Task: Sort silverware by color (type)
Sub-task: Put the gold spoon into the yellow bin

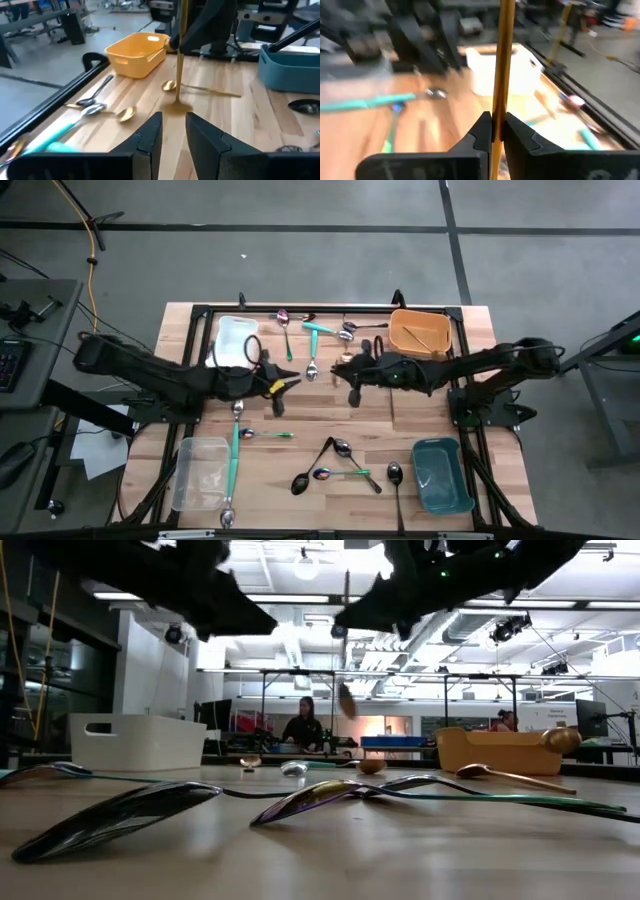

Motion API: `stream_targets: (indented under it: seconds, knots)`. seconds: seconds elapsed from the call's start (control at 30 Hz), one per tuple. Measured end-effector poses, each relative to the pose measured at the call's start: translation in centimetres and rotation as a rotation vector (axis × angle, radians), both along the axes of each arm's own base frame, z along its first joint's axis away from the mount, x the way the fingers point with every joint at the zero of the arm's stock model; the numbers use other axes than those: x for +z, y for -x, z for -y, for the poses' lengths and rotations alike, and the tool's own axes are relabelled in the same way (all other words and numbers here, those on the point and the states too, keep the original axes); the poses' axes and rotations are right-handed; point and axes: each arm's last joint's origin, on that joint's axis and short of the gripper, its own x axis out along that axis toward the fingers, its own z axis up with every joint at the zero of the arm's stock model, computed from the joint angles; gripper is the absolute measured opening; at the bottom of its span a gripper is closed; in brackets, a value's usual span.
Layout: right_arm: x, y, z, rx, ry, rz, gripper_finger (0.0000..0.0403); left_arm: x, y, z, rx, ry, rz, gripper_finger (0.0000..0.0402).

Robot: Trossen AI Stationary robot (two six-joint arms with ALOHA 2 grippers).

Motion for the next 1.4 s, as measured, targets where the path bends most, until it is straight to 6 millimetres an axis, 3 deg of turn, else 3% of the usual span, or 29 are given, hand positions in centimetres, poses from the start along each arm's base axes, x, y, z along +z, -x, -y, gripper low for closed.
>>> stream_targets:
  seconds: [0.4, 0.73, 0.9, 1.13, 1.27, 1.4]
  knots:
    - [0.2, 2.6, -1.2, -0.173, 0.037, -0.179, 0.0018, -1.5, 7.6, -0.5, -0.064, 0.029, 0.281, 0.0074]
    - [0.7, 3.1, -0.8, -0.223, 0.014, -0.159, 0.0018, -1.4, 8.5, -0.5, -0.106, 0.067, 0.322, 0.0074]
    - [5.3, 4.5, 2.2, -0.390, 0.061, -0.182, 0.0018, -1.4, 8.5, -0.5, -0.105, 0.059, 0.325, 0.0074]
    - [10.5, 7.3, 8.3, -0.689, 0.104, -0.405, 0.0018, -1.2, 8.5, -0.6, -0.100, 0.044, 0.339, 0.0074]
    - [9.9, 8.8, 11.9, -0.781, 0.057, -0.589, 0.0018, -1.2, 8.5, -0.6, -0.100, 0.044, 0.338, 0.0074]
    - [7.3, 9.8, 15.1, -0.811, -0.033, -0.785, 0.0018, -1.2, 8.5, -0.6, -0.100, 0.044, 0.338, 0.0074]
